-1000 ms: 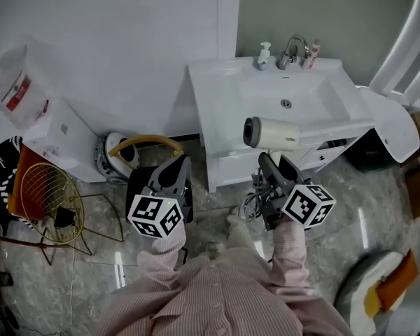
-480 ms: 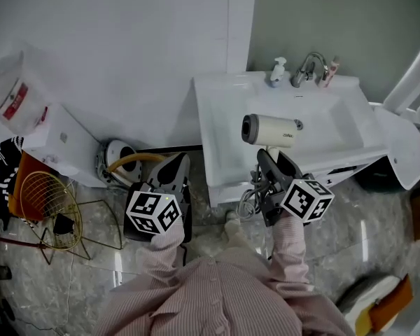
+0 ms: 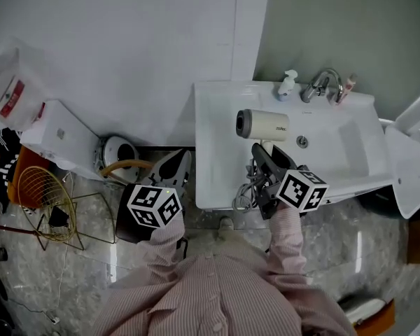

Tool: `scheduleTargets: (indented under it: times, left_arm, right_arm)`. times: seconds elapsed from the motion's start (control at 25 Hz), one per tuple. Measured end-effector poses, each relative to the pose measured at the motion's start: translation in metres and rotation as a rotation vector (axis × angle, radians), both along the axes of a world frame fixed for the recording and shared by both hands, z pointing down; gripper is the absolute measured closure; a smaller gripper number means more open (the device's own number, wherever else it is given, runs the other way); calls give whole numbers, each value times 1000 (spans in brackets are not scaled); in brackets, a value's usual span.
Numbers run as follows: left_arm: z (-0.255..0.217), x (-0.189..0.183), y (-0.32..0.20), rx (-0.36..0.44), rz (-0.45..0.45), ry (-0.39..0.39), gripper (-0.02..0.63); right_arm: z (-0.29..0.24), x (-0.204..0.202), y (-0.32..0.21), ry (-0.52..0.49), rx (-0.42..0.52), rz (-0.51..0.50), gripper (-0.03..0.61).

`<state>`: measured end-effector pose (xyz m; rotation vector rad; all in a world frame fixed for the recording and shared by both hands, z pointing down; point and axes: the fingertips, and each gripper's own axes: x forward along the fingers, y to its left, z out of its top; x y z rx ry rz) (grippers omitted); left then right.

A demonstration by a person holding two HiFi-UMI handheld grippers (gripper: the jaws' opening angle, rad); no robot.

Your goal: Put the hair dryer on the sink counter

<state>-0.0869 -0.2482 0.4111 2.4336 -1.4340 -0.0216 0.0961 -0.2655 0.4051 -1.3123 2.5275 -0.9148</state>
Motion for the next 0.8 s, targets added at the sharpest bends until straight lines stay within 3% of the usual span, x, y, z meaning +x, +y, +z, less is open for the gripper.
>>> scheduleTargets:
  times: [0.28,0.8]
  left_arm:
    - [26,13,-38,-64,-43,10,612]
    - [80,27,-75,-215,-44,15,612]
  right_arm:
    - [25,2,-47,35,-59,-71,410]
    - [93,-14,-99,77,-222,-140,410]
